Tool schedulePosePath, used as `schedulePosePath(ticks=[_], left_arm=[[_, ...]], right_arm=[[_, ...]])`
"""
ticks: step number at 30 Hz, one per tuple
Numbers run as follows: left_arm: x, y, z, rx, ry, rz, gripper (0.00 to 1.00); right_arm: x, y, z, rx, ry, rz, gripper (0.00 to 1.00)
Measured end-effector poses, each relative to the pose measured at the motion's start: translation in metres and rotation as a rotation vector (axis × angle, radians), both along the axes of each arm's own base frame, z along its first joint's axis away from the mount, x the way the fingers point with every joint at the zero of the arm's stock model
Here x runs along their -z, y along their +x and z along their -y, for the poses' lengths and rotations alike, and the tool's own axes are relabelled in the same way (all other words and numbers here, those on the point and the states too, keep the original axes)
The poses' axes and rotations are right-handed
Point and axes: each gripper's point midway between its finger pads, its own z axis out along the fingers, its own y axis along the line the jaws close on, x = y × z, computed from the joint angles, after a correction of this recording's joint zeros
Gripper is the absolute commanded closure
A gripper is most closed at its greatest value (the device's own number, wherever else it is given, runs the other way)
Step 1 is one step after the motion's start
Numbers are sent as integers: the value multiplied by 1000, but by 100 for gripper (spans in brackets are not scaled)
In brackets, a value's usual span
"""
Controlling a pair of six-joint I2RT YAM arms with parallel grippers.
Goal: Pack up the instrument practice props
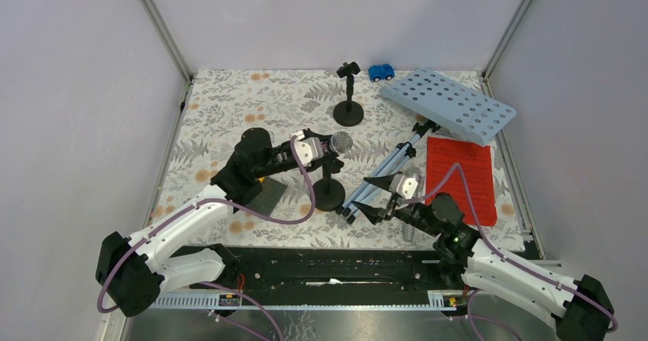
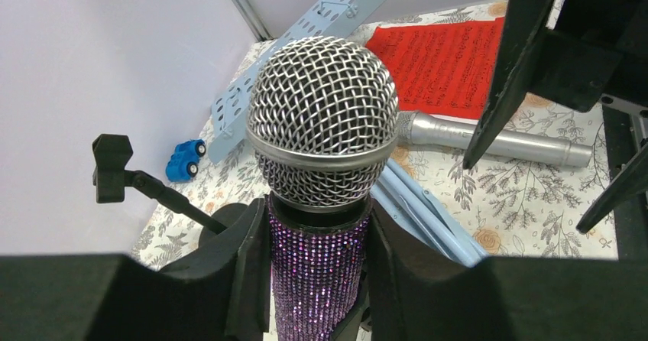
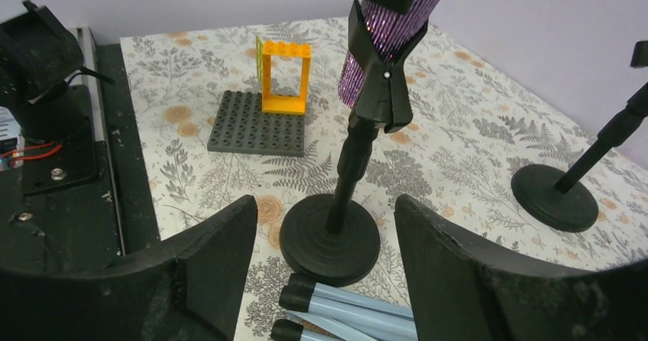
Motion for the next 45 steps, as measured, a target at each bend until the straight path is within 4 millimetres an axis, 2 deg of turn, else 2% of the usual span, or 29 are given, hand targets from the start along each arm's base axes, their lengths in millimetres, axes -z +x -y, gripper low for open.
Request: schedulePosePath(ticks=[4, 8, 11, 18, 24, 27, 32, 35, 40, 45], left_arm=[[0, 0, 0, 5, 4, 8, 87], [0, -1, 0, 11, 7, 15, 100], [0, -1, 0, 11, 8, 17, 100], [1, -5, -4, 7, 6, 27, 100], [0, -4, -5, 1, 5, 28, 100], [0, -4, -5, -1, 5, 28, 100], [0, -4, -5, -2, 5, 28, 100], [1, -4, -5, -2, 7, 25, 100], [1, -3, -6, -8, 14, 18, 100], [1, -2, -6, -14, 16, 15, 100]], right_arm=[[9, 8, -9, 4, -16, -18, 14], [18, 18, -17, 16, -24, -25, 11], [17, 28, -25, 35, -15, -18, 10], [-14, 51, -43, 65, 66, 69, 10], [-26, 65, -58, 68, 81, 119, 13], [-23, 70, -64, 68, 67, 119, 18], [-13, 79, -73, 72, 31, 104, 18], [-9, 80, -73, 78, 18, 98, 22], [-8, 82, -71, 92, 15, 95, 35], [0, 80, -67, 96, 7, 77, 37]])
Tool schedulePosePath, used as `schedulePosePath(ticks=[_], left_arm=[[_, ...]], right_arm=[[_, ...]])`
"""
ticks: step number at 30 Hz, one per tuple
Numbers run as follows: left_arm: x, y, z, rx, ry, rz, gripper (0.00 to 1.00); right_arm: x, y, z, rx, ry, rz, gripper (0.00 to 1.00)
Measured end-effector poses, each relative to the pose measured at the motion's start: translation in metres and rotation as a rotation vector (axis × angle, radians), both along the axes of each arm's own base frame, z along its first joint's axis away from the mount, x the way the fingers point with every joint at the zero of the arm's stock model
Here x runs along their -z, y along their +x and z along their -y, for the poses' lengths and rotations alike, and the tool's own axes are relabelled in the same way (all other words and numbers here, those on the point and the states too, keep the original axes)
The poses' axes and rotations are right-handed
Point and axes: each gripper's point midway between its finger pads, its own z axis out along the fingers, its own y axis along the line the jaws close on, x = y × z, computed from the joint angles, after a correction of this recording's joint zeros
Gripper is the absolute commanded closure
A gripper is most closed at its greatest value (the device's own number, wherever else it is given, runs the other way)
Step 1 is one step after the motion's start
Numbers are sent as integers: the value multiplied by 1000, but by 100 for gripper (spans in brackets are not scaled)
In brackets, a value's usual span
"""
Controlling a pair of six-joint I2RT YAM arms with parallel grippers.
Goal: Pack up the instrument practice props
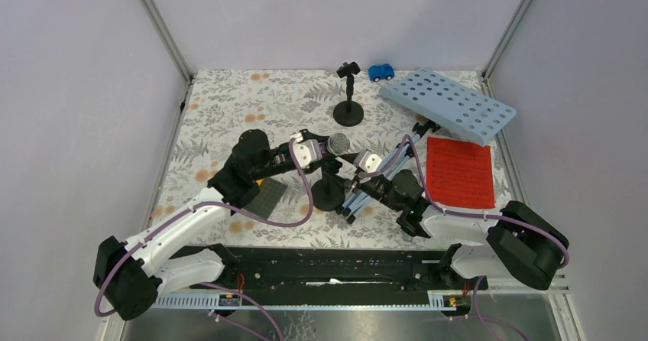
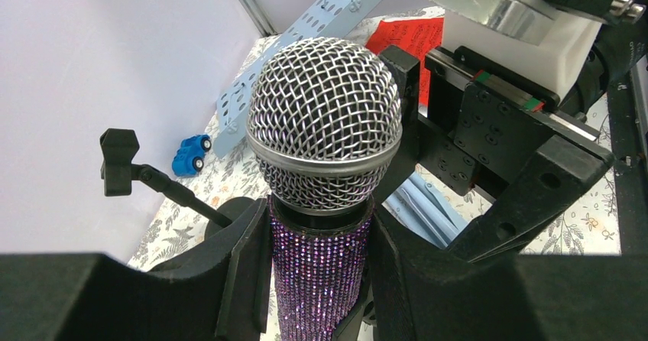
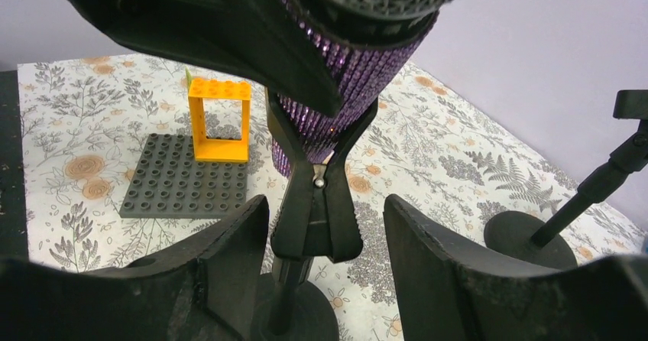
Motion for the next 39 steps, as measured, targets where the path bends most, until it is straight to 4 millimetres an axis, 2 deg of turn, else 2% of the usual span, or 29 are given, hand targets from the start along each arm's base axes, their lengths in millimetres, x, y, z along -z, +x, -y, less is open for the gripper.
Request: schedulePosePath(ticks=[4, 7, 8, 9, 10, 11, 16, 20, 23, 25, 28, 30, 33, 36, 39], left_arm=[[-1, 2, -1, -14, 0, 1, 100], [-1, 4, -2, -25, 0, 3, 100], [-1, 4, -2, -28, 0, 3, 100], [-1, 5, -2, -31, 0, 3, 100], [-1, 5, -2, -31, 0, 3, 100], [-1, 5, -2, -31, 1, 6, 100], [3, 5, -4, -38, 12, -7, 100], [1, 8, -7, -67, 8, -9, 100], [-10, 13, -17, -134, -15, 6, 100], [-24, 18, -30, -214, -48, 25, 94], [-58, 24, -55, -349, -130, 60, 90], [-89, 25, -75, -440, -210, 86, 89], [-119, 17, -101, -527, -305, 94, 88], [-127, -1, -127, -581, -368, 66, 88], [-114, -18, -146, -604, -406, 27, 87]], right_arm=[[4, 1, 2, 4, -7, -11, 42], [5, 1, 2, 1, -6, -19, 52], [6, 1, 2, -3, -6, -24, 56], [6, 0, 2, -5, -6, -25, 64], [6, 0, 2, -6, -4, -28, 77], [6, 0, 2, -5, -2, -32, 83], [5, 0, 2, -12, -2, -30, 93], [6, -1, 2, -17, -4, -33, 93], [7, -1, 2, -19, -6, -35, 94], [7, -2, 2, -20, -5, -37, 94], [7, -2, 2, -21, -3, -40, 90], [7, -2, 2, -21, 0, -44, 81], [7, -2, 2, -22, 4, -51, 62], [7, -3, 2, -23, 3, -56, 47], [7, -5, 3, -30, -3, -61, 35]])
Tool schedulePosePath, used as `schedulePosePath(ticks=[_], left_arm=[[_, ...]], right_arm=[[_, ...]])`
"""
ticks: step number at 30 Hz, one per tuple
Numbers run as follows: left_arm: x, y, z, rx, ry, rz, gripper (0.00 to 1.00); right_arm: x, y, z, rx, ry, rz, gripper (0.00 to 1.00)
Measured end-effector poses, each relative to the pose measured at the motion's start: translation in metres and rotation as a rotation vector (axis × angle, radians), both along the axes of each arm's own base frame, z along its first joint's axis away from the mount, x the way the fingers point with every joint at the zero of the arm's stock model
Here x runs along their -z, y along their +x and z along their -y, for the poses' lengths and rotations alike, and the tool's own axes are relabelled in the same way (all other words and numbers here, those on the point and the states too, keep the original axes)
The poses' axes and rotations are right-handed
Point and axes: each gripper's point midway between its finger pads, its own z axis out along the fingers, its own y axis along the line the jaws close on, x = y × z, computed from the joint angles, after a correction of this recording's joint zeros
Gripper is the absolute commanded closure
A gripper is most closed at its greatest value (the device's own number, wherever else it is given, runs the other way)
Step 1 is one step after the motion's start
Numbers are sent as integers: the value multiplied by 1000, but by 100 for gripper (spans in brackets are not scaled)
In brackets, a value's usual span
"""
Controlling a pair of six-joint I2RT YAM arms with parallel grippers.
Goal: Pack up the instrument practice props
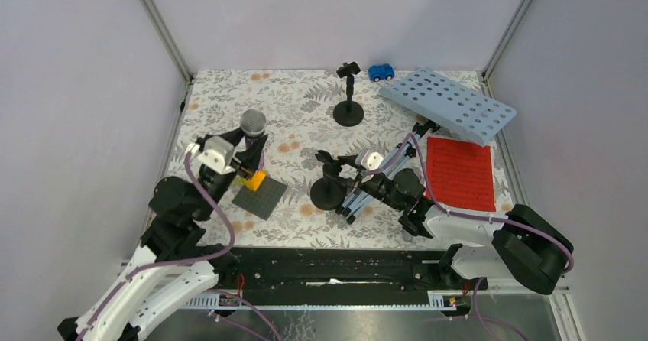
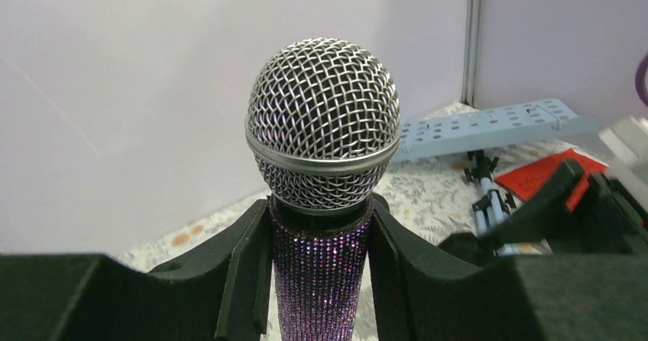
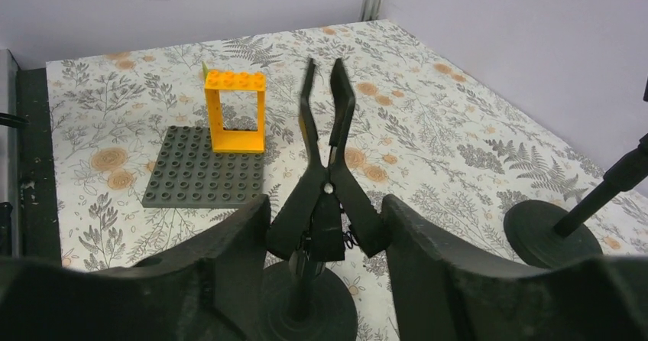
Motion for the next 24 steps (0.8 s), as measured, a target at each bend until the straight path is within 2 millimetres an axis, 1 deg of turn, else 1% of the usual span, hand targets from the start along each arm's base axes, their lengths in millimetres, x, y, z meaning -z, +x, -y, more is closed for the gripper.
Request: schedulePosePath(ticks=[2, 4, 5, 7, 9, 11, 14, 17, 19, 21, 24], left_arm=[[16, -10, -8, 0, -14, -27, 85], [34, -18, -14, 2, -25, -66, 84], [42, -20, -16, 4, -26, -83, 83], [58, -24, -18, 7, -26, -129, 81], [73, -26, -18, 11, -26, -175, 78], [83, -28, -18, 15, -32, -211, 77], [94, -28, -16, 22, -44, -258, 77], [107, -28, -12, 30, -53, -300, 76], [115, -27, -10, 34, -56, -327, 76], [122, -27, -9, 36, -59, -349, 77], [129, -27, -8, 36, -64, -369, 78]], right_arm=[[-2, 0, 0, -2, -4, -2, 30], [-5, 0, -3, -12, -10, -7, 22], [-6, -1, -4, -19, -12, -9, 19], [-9, -3, -6, -35, -18, -15, 18], [-16, -3, -8, -45, -20, -16, 16], [-26, -1, -10, -46, -18, -20, 15], [-46, 4, -16, -44, -12, -26, 16], [-62, 8, -21, -44, -23, -38, 20], [-70, 11, -25, -44, -38, -52, 24], [-70, 15, -29, -43, -64, -74, 26], [-56, 19, -33, -42, -117, -119, 32]])
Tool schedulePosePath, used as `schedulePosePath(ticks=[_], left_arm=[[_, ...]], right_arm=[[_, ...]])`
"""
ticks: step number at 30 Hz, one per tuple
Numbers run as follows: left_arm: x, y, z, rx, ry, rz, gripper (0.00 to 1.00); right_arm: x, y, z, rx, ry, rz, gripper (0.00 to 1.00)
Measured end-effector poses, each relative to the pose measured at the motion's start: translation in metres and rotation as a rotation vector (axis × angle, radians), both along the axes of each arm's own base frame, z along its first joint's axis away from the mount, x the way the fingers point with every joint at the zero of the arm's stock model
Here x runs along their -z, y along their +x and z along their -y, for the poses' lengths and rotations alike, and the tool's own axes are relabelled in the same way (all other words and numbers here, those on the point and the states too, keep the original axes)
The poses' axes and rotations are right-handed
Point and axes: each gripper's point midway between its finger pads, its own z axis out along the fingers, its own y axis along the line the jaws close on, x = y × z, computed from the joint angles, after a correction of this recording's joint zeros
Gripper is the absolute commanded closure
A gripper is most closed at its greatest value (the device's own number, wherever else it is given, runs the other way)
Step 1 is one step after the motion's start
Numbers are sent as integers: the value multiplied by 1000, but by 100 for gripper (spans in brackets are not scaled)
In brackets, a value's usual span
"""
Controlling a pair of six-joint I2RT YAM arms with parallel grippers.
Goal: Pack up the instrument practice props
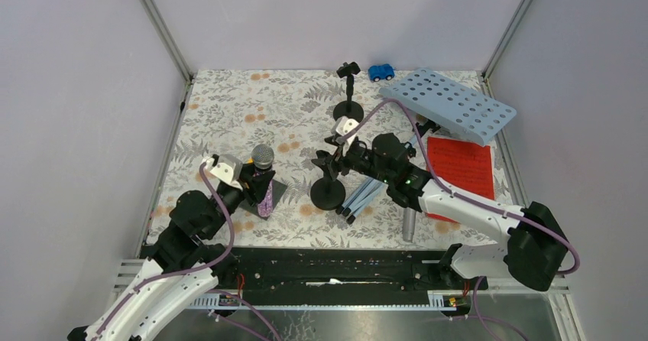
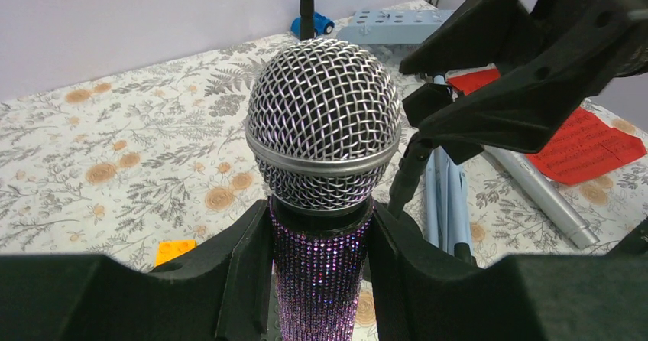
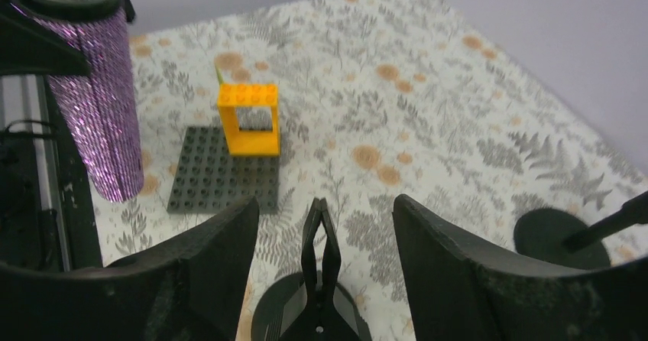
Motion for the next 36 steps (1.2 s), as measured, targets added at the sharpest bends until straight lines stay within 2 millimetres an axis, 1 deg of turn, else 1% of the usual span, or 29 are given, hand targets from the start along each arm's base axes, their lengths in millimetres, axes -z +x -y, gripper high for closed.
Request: schedulePosePath(ticks=[1, 3, 5, 6, 7, 8, 9, 11, 14, 16, 18, 20, 23, 26, 28, 30, 34, 35, 36], left_arm=[[2, 0, 0, 0, -3, -4, 78], [5, -2, -1, 0, -9, -8, 79], [8, -3, -1, -1, -14, -10, 80], [10, -3, -1, 0, -16, -12, 81], [11, -3, -1, 0, -17, -16, 81], [13, -3, -1, 0, -14, -20, 82], [14, -3, -1, 0, -12, -25, 83], [16, -2, 0, -1, -7, -33, 83], [23, 1, 2, -1, 12, -57, 85], [29, 3, 4, -1, 30, -78, 85], [34, 3, 4, -2, 42, -93, 86], [35, 3, 4, -3, 46, -98, 87], [34, 3, 2, -10, 43, -93, 89], [33, 3, 1, -13, 40, -90, 92], [34, 3, 1, -13, 42, -91, 94], [34, 3, 1, -13, 44, -93, 94], [34, 3, 1, -13, 47, -91, 96], [35, 3, 1, -14, 48, -91, 97], [35, 4, 1, -16, 49, -91, 99]], right_arm=[[7, 1, -1, 1, -22, -18, 36], [24, 2, -1, 2, -70, -52, 48], [39, 3, 0, 4, -122, -82, 69], [44, 3, 0, 4, -138, -90, 77], [43, 4, -1, 3, -137, -89, 84], [38, 5, -2, 0, -129, -74, 90], [32, 5, -4, -1, -119, -72, 95], [32, 5, -4, -5, -122, -67, 100], [31, 6, -5, -6, -123, -66, 100], [29, 11, -10, -6, -131, -63, 100], [25, 20, -17, 0, -144, -50, 100], [17, 34, -27, 19, -153, -24, 100], [3, 69, -46, 71, -176, 27, 100], [-5, 106, -64, 121, -191, 64, 100], [-3, 131, -72, 155, -198, 69, 100], [3, 156, -78, 192, -206, 59, 100], [21, 208, -71, 272, -220, 8, 100], [26, 221, -69, 292, -225, -5, 93], [30, 236, -65, 320, -224, -9, 82]])
